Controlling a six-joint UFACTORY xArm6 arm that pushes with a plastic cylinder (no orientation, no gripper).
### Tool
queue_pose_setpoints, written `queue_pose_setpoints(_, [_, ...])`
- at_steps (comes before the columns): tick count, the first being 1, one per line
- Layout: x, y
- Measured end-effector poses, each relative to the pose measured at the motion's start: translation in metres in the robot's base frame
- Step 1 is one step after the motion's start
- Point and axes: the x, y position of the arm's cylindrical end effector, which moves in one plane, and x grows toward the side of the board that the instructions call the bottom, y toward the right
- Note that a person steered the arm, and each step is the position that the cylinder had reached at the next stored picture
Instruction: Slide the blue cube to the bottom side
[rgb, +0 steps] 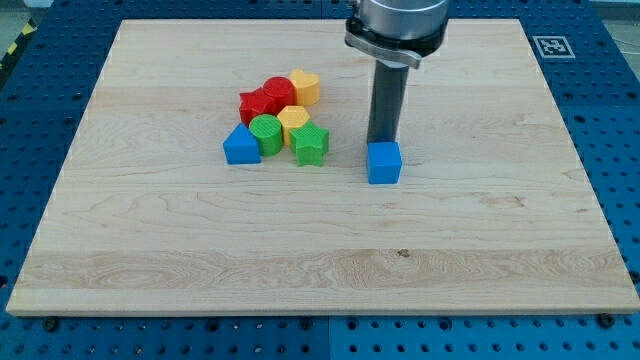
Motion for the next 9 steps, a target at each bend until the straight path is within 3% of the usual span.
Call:
queue_pose_setpoints(5, [0.049,0.010])
queue_pose_setpoints(7, [0.036,0.004])
queue_pose_setpoints(9, [0.053,0.004])
